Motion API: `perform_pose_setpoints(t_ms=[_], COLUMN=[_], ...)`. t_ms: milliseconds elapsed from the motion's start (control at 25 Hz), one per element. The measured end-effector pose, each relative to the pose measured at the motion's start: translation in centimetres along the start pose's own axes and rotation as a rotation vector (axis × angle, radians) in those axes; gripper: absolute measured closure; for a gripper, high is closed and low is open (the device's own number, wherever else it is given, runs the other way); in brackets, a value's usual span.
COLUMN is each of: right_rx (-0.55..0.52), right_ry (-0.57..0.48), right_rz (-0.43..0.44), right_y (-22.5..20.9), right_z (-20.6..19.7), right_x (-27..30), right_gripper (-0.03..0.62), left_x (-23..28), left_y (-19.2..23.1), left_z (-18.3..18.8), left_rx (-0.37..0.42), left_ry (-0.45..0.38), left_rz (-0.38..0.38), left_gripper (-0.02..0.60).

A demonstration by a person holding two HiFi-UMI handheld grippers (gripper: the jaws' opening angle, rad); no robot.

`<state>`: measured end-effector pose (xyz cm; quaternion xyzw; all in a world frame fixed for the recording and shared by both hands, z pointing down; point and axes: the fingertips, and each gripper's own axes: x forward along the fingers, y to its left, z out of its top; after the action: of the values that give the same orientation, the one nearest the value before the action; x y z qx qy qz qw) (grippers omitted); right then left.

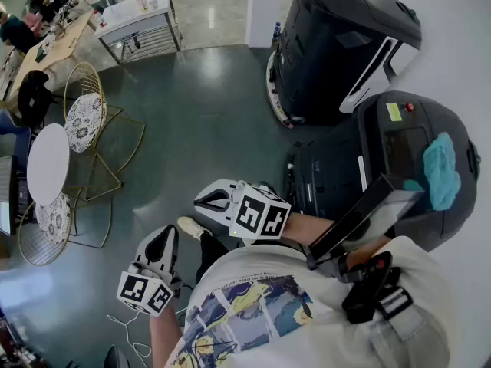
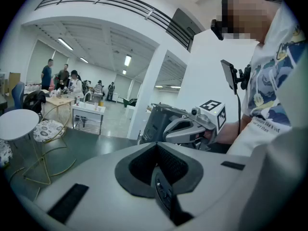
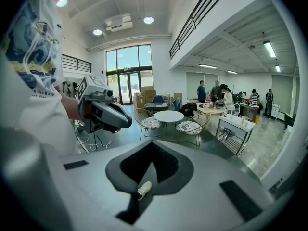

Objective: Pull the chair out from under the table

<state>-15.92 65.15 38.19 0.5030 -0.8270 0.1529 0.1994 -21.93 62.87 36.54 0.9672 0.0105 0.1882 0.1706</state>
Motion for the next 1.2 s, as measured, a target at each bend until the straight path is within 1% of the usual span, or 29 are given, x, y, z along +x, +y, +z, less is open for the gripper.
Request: perform_pose_setpoints(t_ms=[120, 240, 320, 480, 600, 720, 800, 960, 1040, 1200], right_rx=[-0.006, 0.028, 0.045, 0.059, 0.063, 0.04, 0.031, 0.033, 0.034, 0.035], right_ry=[0.004, -0.018, -0.036, -0.003, 0.007, 0.018, 0.025, 0.014, 0.019, 0.027], right_rz=[0.01, 0.03, 0.025, 0.021, 0.049, 0.074, 0.071, 0.064, 0.079, 0.129], right_y=[-0.7, -1.8, -3.0, -5.7, -7.6, -8.8, -9.8, -12.5, -13.9, -17.8], right_z=[0.8, 1.7, 2.4, 3.6, 5.5, 8.2, 9.8, 12.0, 12.6, 13.8], right_x=[1.3, 2.9, 4.1, 7.0, 10.9, 16.0, 18.9, 23.3, 24.9, 28.3], right_gripper=[0.585, 0.585, 0.583, 0.582, 0.574, 0.574, 0.574, 0.525, 0.498, 0.47], left_x=[-0.3, -0.5, -0.1, 0.6, -0.1, -2.0, -3.1, -3.6, -3.3, -1.9], left_y=[1.6, 3.7, 5.6, 9.6, 13.9, 19.2, 22.3, 27.1, 29.2, 33.3], left_z=[0.5, 1.2, 1.8, 3.5, 5.3, 7.0, 7.9, 8.7, 9.2, 11.1], left_rx=[-0.008, -0.014, -0.007, -0.002, -0.004, 0.001, 0.004, 0.0, -0.016, -0.046], left_ry=[-0.007, -0.011, -0.007, -0.018, -0.038, -0.053, -0.06, -0.048, -0.045, -0.062], left_rz=[0.004, 0.015, 0.008, -0.019, -0.006, 0.018, 0.022, 0.027, 0.044, 0.078], left_gripper=[0.572, 0.572, 0.572, 0.572, 0.572, 0.572, 0.572, 0.572, 0.572, 0.572])
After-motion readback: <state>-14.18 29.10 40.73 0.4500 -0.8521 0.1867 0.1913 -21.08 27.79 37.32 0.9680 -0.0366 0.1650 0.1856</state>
